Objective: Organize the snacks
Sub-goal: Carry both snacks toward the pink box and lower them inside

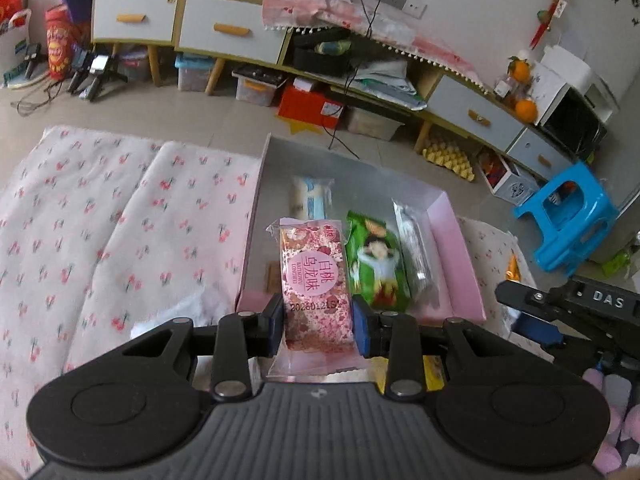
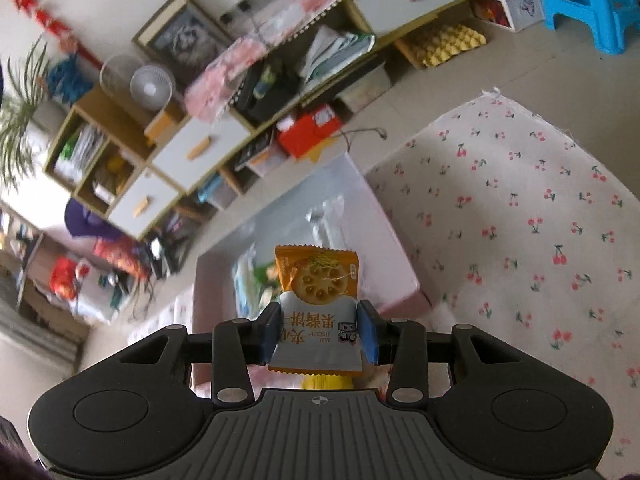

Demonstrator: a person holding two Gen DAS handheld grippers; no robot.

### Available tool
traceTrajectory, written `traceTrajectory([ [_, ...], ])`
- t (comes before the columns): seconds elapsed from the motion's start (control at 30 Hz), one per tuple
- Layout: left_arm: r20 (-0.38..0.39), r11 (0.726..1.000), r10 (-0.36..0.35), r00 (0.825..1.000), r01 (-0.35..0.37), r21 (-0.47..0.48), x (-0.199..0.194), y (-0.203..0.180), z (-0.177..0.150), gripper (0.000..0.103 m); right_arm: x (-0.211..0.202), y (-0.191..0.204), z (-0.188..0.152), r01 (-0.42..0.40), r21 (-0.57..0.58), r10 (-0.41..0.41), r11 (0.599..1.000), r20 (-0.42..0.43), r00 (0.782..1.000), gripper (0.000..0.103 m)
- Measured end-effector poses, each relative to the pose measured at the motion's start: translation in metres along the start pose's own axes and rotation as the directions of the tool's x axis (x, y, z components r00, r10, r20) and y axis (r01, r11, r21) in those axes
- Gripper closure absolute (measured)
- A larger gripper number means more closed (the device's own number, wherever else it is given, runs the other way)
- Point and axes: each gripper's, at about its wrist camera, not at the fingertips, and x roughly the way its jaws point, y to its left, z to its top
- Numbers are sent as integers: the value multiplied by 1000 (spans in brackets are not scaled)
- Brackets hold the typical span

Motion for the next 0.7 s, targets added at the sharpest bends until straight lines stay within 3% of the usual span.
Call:
traceTrajectory([
  [0.13, 22, 999, -20, 1000, 21, -43, 17, 6, 3, 72, 12, -14, 8, -7, 42, 4, 999, 60, 998, 64],
  [0.43, 96, 993, -80, 992, 88, -76, 38, 6, 6, 71, 34, -32, 9, -36, 116, 25, 993, 96, 995, 64],
  [0.7, 109, 998, -48, 993, 53, -44, 48, 6, 1, 71, 40, -32, 11, -69, 101, 57, 992, 116, 992, 63],
])
